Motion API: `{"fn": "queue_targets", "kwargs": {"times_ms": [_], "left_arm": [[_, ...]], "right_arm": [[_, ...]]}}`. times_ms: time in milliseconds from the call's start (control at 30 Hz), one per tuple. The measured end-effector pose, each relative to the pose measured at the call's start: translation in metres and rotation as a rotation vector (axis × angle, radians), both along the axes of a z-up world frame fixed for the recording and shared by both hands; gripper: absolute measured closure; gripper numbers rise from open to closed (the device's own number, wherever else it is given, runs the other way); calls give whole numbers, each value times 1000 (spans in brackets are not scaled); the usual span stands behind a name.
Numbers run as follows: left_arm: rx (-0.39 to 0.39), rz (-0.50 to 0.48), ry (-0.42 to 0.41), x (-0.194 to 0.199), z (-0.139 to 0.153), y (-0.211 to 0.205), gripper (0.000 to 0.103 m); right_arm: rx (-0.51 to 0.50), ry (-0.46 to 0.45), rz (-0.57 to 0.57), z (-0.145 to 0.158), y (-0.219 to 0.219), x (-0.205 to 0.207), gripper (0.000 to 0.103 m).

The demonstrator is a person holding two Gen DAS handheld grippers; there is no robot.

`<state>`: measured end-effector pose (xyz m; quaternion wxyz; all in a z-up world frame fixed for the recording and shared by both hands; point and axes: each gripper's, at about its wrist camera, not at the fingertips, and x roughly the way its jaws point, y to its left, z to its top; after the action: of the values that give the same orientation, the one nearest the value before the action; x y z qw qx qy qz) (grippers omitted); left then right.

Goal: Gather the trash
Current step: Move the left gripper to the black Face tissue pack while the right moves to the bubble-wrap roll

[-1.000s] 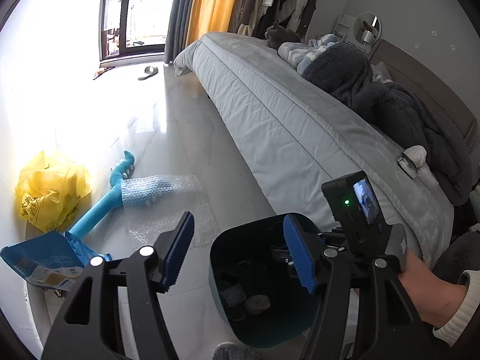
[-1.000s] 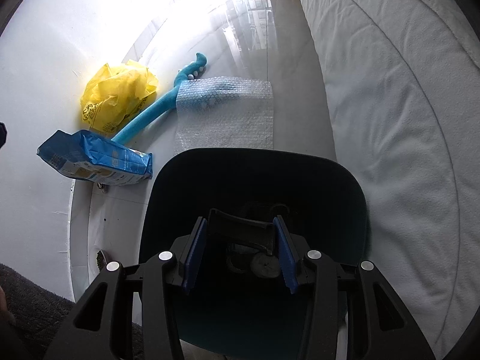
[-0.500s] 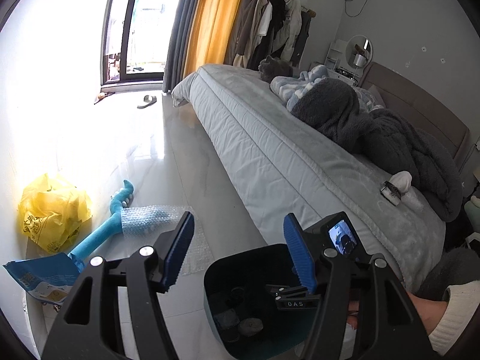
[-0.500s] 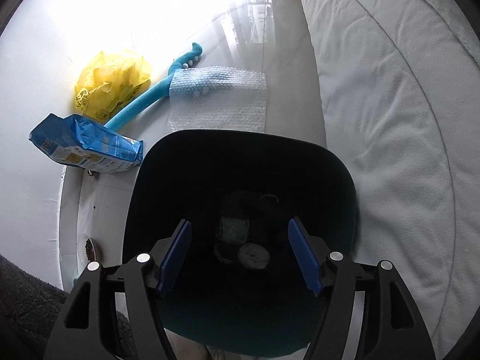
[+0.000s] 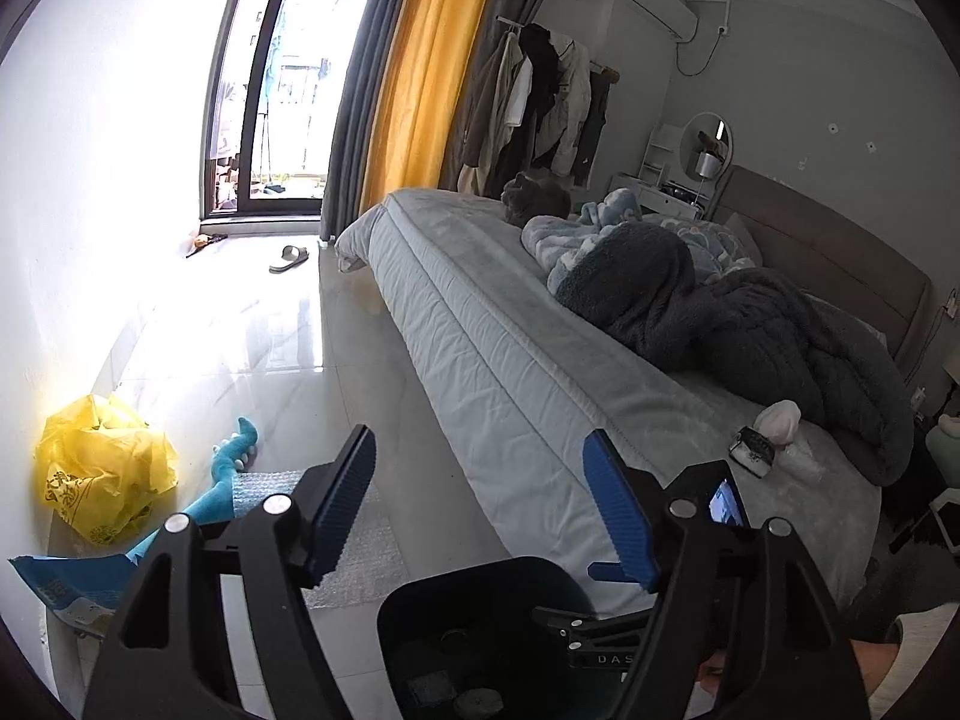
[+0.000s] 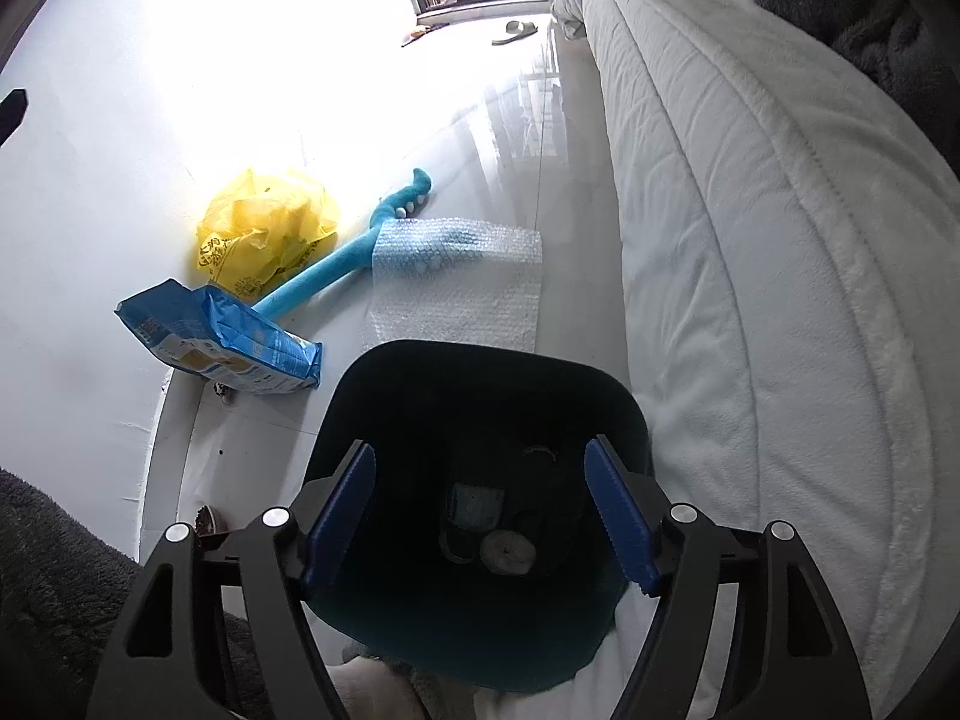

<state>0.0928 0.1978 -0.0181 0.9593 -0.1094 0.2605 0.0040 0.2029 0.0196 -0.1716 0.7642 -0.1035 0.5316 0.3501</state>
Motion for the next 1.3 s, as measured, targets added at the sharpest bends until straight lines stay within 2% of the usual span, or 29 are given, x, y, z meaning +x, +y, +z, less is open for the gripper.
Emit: {"fn": "queue_targets", "kwargs": {"times_ms": [233,467,700,967,1167,1300], "left_arm": [[-17,-71,-30,11,10,-29,22],[26,-144,-49,26,20,-60,18],[49,-219,-26,48,19,-95,16],[31,-275,-16,64,21,-124,10],[76,-324,-10,77,22,-141,9],[53,-371,-4,88,20,-149,8]], "right_arm": [[40,-80,-8,30,-27,2,30],[75,-176,-37,64,-69,7,30],[52,-266,-9,89,-103,4,30],[14,-325,0,99,-140,5,29],[3,-367,4,111,-169,15,29],[-6,-387,0,113,-190,26,29]]}}
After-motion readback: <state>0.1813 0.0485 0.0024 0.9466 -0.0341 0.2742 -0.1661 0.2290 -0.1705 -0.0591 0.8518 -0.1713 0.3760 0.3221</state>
